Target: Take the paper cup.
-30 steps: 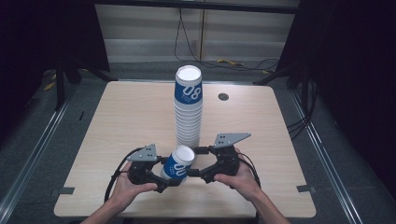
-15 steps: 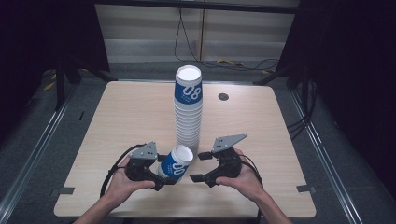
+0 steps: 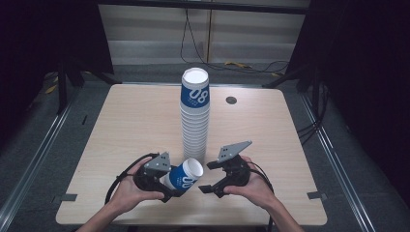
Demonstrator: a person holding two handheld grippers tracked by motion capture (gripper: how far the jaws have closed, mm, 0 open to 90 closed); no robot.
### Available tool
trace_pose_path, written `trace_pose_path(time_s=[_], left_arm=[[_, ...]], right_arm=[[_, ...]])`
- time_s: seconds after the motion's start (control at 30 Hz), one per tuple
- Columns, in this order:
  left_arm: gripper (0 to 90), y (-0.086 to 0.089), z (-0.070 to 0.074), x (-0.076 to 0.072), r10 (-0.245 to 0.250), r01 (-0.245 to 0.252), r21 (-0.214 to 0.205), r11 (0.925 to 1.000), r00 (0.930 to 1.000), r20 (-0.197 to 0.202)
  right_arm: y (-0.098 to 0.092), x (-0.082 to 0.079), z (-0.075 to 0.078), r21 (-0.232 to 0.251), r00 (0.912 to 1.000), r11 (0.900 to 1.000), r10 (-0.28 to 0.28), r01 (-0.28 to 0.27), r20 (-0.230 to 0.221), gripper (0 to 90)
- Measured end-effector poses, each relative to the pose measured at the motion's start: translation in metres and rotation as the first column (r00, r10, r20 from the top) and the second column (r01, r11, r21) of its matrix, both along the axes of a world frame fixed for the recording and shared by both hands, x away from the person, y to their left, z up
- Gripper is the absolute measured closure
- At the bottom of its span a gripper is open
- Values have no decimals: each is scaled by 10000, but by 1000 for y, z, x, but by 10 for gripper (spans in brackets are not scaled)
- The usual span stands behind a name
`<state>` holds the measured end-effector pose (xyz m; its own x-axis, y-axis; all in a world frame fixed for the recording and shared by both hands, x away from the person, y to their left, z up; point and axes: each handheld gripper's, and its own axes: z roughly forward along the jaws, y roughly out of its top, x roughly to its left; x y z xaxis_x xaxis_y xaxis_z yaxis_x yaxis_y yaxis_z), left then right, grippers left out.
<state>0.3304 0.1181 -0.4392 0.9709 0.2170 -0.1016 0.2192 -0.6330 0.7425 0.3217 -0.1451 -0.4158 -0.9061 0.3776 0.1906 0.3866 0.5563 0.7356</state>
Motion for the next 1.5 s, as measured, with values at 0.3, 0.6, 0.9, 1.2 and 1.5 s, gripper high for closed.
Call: trace_pose_path(time_s=[0.3,0.6,0.9,1.2,1.5], left_arm=[[211,-4,-3,-1,-81,78,538,9985,9999,61],[213,-9,-8,-4,-205,203,1117,9935,9998,5],[215,-15,-9,-6,-631,612,1711,9834,9980,54],[217,-21,-12,-12,-800,748,2227,9720,9967,145],[217,-35,-12,-16,-1302,1168,2717,9553,9910,319]], right_arm=[[7,-1,-2,-683,9995,9972,300,-293,84,172],[17,-5,-6,-1853,9961,9788,874,-874,-81,181],[25,-3,-8,-2394,9928,9636,1189,-1195,-167,208],[33,-2,-9,-2847,9885,9468,1383,-1503,-619,183],[38,-1,-9,-3125,9827,9327,1564,-1800,-994,171]])
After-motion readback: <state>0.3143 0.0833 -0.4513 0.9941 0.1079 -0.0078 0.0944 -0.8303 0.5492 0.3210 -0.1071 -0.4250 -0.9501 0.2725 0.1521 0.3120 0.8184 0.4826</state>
